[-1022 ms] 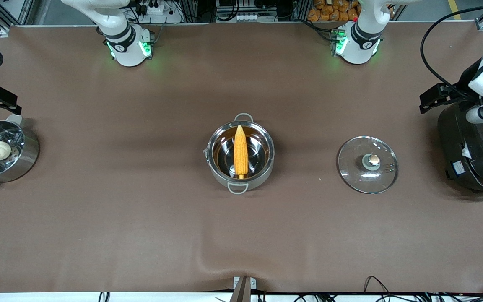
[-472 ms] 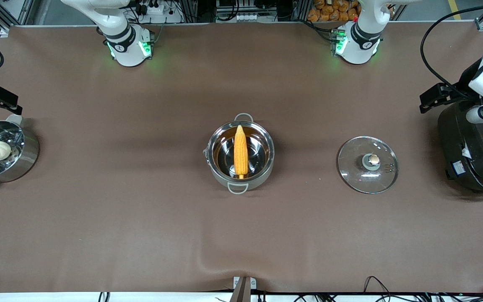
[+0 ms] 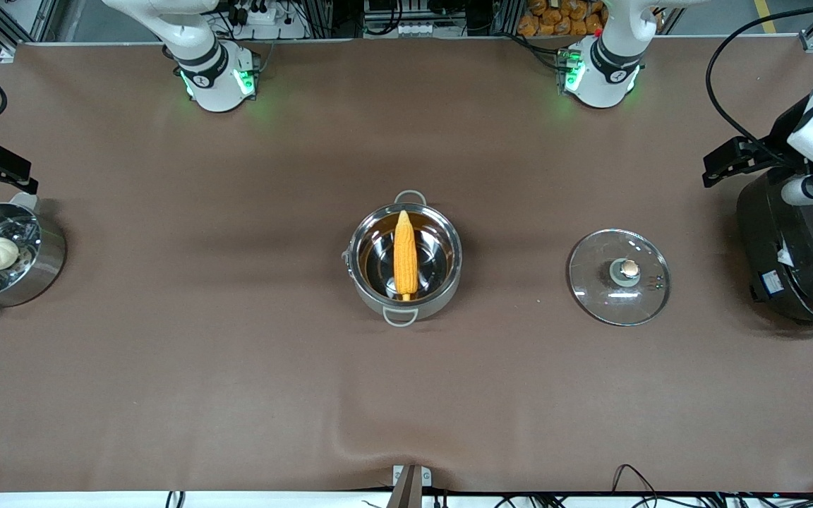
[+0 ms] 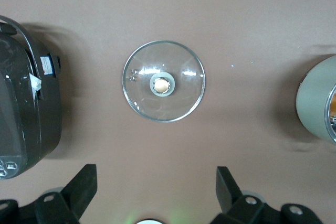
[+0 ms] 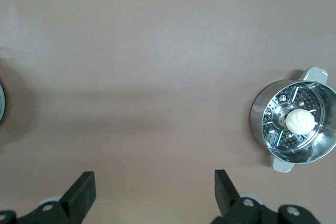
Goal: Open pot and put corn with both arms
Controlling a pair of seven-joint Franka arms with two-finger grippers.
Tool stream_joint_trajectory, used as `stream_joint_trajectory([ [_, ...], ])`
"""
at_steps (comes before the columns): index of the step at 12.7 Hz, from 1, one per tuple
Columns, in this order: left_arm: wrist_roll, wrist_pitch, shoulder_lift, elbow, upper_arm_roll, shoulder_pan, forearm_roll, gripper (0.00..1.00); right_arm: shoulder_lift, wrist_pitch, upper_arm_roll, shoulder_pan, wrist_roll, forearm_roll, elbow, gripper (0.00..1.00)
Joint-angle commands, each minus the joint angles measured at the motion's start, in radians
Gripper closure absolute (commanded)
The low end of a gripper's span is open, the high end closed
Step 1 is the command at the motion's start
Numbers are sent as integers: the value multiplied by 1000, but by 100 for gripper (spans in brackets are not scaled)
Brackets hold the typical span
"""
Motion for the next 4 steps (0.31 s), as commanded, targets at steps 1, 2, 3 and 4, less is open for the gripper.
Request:
stream_joint_trajectory([
  [1, 22, -24, -14, 4, 4, 6, -14, 0, -21, 12, 12, -18, -14, 21, -24, 0],
  [2, 22, -24, -14, 4, 4, 6, -13, 0, -21, 12, 12, -18, -14, 21, -24, 0],
  [3, 22, -24, -14, 5, 4, 6, -11, 0, -21, 12, 14, -16, -12, 21, -24, 0],
  [4, 22, -24, -14, 10, 6, 4, -11, 0, -21, 12, 14, -16, -12, 21, -24, 0],
])
